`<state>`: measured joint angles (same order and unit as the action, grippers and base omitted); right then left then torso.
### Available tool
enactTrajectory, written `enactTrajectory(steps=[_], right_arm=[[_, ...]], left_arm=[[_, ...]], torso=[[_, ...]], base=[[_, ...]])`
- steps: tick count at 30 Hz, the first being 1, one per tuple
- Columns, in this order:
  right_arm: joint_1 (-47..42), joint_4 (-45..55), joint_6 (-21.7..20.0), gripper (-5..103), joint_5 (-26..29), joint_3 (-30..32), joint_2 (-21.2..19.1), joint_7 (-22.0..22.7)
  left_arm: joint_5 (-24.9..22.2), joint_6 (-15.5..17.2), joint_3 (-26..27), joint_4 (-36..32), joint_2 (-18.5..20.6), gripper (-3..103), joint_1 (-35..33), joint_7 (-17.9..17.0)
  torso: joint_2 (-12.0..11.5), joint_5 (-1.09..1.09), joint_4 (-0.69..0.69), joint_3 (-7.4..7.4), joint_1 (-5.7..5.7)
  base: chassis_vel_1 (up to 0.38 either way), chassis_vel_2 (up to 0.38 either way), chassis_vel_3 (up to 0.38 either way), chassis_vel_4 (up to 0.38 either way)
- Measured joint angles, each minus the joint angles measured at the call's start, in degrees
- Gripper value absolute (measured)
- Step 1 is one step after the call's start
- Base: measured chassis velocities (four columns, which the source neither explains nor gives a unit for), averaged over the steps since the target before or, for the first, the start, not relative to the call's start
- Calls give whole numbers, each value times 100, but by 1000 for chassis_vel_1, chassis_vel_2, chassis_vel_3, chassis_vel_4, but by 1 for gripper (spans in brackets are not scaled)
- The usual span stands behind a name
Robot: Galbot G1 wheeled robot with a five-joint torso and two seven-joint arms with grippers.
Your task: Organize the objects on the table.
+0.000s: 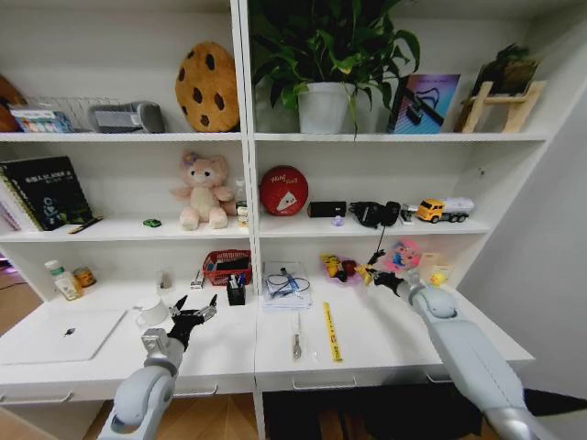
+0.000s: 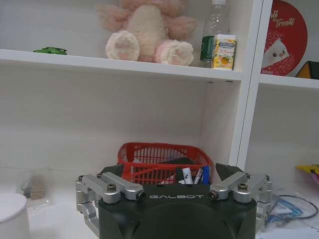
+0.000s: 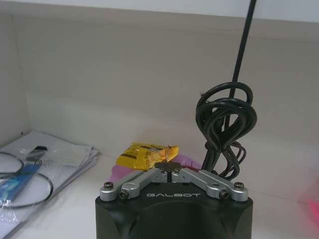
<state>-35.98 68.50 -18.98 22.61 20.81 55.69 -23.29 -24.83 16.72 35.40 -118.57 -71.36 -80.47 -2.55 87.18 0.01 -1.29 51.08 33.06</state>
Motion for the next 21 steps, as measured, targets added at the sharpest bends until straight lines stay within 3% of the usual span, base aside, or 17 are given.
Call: enactTrajectory(steps=[3, 8, 21], right_arm=[[215, -362, 31, 0, 249, -62, 28, 27], [484, -751, 137, 0, 433, -295, 85, 16], [1009, -1568, 397, 0, 483, -660, 382, -149]], left_arm=[[0, 0, 0, 0, 0, 100, 0, 0], [0, 0, 0, 0, 0, 100, 0, 0], [0, 0, -1, 0, 0, 100, 0, 0]], torso=[[0, -2, -6, -1, 0], [0, -1, -3, -1, -1], [1, -1, -3, -1, 0]], base=[[0, 0, 0, 0], [0, 0, 0, 0], [0, 0, 0, 0]])
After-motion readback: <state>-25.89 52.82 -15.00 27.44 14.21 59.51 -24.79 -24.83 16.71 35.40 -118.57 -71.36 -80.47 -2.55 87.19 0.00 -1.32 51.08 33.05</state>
